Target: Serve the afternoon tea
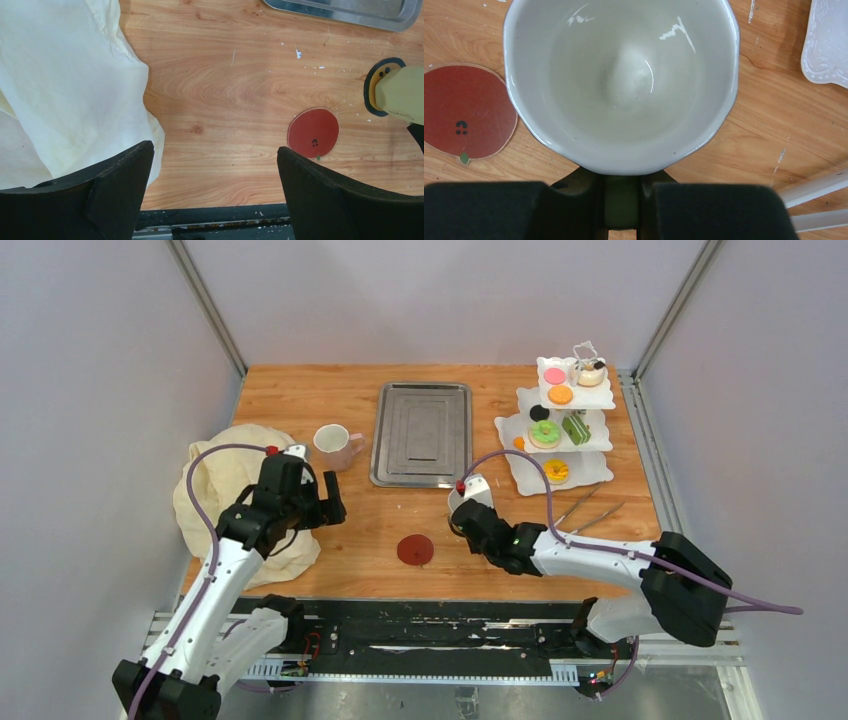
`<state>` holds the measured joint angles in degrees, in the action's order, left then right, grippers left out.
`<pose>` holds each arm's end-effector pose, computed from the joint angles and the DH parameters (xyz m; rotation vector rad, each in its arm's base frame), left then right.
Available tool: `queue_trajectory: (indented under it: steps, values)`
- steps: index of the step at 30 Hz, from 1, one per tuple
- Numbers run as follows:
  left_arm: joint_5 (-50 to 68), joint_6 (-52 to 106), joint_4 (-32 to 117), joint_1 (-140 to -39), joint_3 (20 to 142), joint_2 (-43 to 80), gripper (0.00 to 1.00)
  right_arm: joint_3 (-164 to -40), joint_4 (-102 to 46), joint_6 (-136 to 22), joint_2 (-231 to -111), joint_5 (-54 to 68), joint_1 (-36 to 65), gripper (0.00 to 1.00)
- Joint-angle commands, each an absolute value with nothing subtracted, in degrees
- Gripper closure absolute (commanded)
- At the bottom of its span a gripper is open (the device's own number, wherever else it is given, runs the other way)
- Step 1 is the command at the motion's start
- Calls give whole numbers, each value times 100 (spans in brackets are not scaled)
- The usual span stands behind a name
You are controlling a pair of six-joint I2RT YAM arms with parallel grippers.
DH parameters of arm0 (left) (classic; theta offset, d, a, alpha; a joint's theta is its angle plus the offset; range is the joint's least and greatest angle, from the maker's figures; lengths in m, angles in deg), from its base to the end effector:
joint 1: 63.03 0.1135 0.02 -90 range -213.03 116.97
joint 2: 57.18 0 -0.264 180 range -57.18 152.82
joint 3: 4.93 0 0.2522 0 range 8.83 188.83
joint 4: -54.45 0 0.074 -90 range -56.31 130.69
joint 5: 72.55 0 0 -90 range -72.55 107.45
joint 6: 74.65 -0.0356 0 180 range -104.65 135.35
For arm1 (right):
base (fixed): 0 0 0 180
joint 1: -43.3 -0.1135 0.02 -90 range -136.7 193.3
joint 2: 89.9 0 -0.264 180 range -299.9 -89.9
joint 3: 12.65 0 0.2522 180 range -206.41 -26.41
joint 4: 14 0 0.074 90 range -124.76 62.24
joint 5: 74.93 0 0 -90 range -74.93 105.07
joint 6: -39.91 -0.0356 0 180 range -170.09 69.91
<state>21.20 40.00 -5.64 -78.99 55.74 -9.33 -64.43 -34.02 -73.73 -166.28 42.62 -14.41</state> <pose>0.1574 -0.0426 0.2847 -0.2132 2.3993 -0.2530 0.1540 0.2129 0.1909 -0.4364 2.2075 0.1938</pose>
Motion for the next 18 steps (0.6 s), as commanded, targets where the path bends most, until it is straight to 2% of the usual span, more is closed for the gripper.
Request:
queue_trajectory:
  steps: [1, 3, 12, 18]
  values:
    - [2069, 4005, -419, -7945, 5611, -850, 2, -6482, -3089, -7599, -16694, 4462, -1384, 99]
    - [2065, 4001, -403, -7946, 5599, -857, 2, -6474, -3117, -7649, -16667, 4451, -1383, 95]
    - [2036, 3999, -407, -7944, 5808, -691, 2, -6540, -3468, -7718, -16307, 4572, -1383, 61]
    - [2248, 4005, -405, -7946, 6111, -521, 2, -6637, -3899, -7689, -15651, 4553, -1383, 47]
